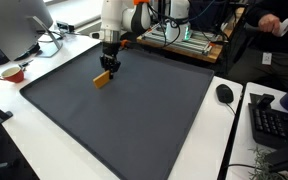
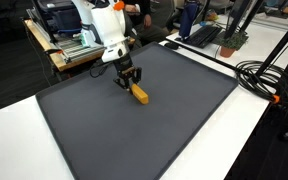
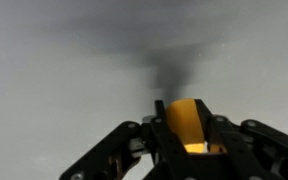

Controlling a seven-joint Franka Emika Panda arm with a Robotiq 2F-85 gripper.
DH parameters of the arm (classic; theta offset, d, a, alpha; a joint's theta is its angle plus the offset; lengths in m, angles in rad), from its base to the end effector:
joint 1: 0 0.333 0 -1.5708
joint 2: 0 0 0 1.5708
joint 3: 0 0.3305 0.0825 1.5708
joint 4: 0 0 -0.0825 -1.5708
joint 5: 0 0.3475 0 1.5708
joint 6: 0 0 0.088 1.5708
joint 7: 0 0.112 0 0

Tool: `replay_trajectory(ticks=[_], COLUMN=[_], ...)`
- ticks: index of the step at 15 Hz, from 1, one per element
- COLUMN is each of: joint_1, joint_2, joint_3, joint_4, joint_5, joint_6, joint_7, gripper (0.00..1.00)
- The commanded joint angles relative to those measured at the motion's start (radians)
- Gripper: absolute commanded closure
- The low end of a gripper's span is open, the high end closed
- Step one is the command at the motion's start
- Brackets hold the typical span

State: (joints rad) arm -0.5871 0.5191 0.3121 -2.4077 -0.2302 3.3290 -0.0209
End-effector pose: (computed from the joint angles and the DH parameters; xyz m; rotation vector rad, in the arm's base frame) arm 0.5039 -0.1166 0.2040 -2.9906 0.1351 -0.6940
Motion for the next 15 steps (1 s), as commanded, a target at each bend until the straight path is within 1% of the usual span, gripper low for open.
replay_trajectory(ticks=[1, 2, 3, 6, 15], joint_1=[-0.031, -0.023, -0.009, -0.009, -0.009], joint_2=[-0.079, -0.09, -0.037, -0.062, -0.063], joint_3=[0.019, 0.015, 0.003, 0.003, 0.003], joint_4=[-0.042, -0.048, -0.013, -0.028, -0.029], joint_5=[-0.007, -0.007, 0.0, 0.0, 0.0], joint_6=[-0.035, -0.042, -0.01, -0.021, -0.026], joint_7=[0.002, 0.0, 0.0, 0.0, 0.0], gripper=[0.92, 0.92, 0.68, 0.68, 0.68])
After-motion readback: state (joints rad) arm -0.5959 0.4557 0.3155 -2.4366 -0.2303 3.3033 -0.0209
